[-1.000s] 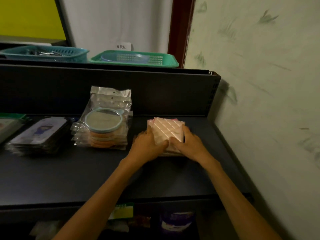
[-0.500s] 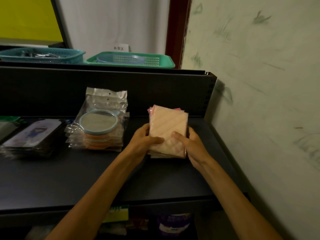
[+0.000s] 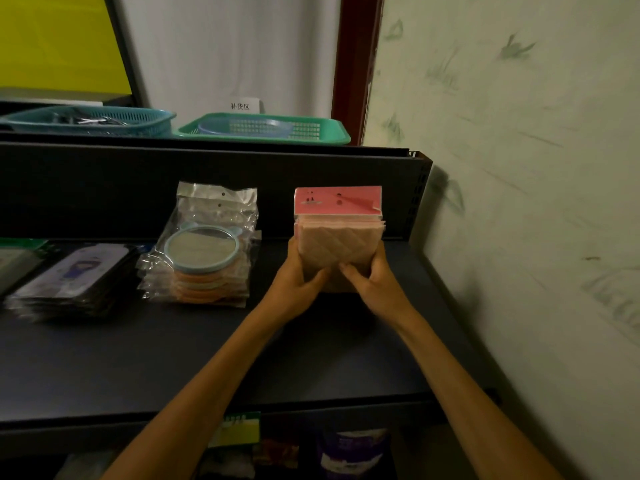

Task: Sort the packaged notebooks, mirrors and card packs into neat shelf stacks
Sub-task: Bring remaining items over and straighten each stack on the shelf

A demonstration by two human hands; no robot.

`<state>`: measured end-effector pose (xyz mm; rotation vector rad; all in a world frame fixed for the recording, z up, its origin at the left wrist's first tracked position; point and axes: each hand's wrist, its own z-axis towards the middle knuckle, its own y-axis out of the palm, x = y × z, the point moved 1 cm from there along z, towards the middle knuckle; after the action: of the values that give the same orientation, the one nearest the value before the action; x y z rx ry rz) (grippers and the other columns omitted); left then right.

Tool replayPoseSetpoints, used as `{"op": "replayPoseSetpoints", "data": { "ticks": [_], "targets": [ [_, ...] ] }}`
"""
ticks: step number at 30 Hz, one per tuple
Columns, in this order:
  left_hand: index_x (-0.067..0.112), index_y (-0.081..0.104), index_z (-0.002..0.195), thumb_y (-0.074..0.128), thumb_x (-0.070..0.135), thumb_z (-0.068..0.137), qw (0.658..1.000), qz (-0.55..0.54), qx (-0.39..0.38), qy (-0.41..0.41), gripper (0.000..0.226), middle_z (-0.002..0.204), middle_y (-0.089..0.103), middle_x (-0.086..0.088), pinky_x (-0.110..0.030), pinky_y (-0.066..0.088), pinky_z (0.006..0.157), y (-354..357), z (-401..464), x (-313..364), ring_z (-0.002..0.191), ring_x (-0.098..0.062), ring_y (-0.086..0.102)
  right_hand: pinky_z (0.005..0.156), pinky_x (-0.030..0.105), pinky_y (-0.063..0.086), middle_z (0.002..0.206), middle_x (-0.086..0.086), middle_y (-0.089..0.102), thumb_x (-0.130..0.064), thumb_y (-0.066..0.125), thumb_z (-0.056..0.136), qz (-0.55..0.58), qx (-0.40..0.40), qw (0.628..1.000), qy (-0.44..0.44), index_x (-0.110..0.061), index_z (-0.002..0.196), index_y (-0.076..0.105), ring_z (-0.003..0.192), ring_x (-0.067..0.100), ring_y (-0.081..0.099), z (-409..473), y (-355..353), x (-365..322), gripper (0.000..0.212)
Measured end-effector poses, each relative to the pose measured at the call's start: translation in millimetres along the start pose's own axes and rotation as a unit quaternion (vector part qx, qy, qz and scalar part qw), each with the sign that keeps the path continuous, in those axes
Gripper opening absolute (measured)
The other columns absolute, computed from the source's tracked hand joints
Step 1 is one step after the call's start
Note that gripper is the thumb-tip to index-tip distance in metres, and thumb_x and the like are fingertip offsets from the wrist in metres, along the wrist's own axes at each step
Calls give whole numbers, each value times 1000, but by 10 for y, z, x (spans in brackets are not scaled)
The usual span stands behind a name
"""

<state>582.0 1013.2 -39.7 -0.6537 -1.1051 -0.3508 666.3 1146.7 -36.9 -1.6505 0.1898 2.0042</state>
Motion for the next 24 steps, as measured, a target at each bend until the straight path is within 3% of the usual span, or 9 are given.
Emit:
{"op": "replayPoseSetpoints", "data": {
  "ticks": [3,6,9,12,15,17,21,24],
  "targets": [
    [40,10,139,63,15,88,1000,-13,8,-6,78,148,32,0,-6,40,80,-5,17,-9,121,2,34,74,-1,41,119,-22,41,-21,59,91,-19,-3,1000,-2,-39,133,19,102,-16,44,3,-3,-7,61],
    [26,7,149,62,15,88,1000,13,-10,-14,82,150,30,-2,-18,36,94,-18,14,-33,126,-3,33,76,1,41,124,-16,42,-24,58,92,-23,-6,1000,6,-32,139,19,104,-12,46,-15,-7,22,61],
    [26,10,149,62,14,88,999,40,-16,-19,81,149,32,-3,-28,36,101,-56,17,-66,134,-15,36,78,4,40,127,-12,40,-24,58,92,-36,-2,999,9,-26,142,19,111,-1,44,-16,-16,51,64],
    [26,21,147,63,15,86,999,45,5,-11,75,145,40,-2,-39,40,106,-91,-15,-85,133,-17,40,79,8,42,125,-11,41,-22,61,90,-44,10,999,0,-23,140,21,110,1,46,-17,-28,63,64],
    [26,27,144,67,19,84,999,24,37,-17,73,141,45,0,-38,46,100,-88,-50,-107,127,-13,46,75,16,48,117,-16,46,-25,63,88,-5,43,999,17,-28,128,27,100,-2,54,-22,-51,100,54],
    [22,31,139,70,22,82,998,12,53,-43,70,137,50,-2,-37,51,94,-94,-46,-123,121,-14,52,73,21,53,116,-8,52,-29,63,88,19,61,997,44,-29,121,33,95,1,58,-20,-61,120,45],
    [19,37,135,70,35,81,990,82,28,-108,65,134,52,-6,-31,52,83,-107,32,-210,111,-16,56,74,24,52,117,0,55,-34,61,89,-68,51,992,96,-21,123,42,92,7,58,15,-75,156,41],
    [21,41,133,64,53,79,976,164,1,-140,66,135,49,-8,-42,49,93,-105,84,-271,118,-22,51,94,42,48,132,8,48,-46,61,85,-212,39,970,112,-17,128,48,114,24,51,78,-96,221,53]
  ]
}}
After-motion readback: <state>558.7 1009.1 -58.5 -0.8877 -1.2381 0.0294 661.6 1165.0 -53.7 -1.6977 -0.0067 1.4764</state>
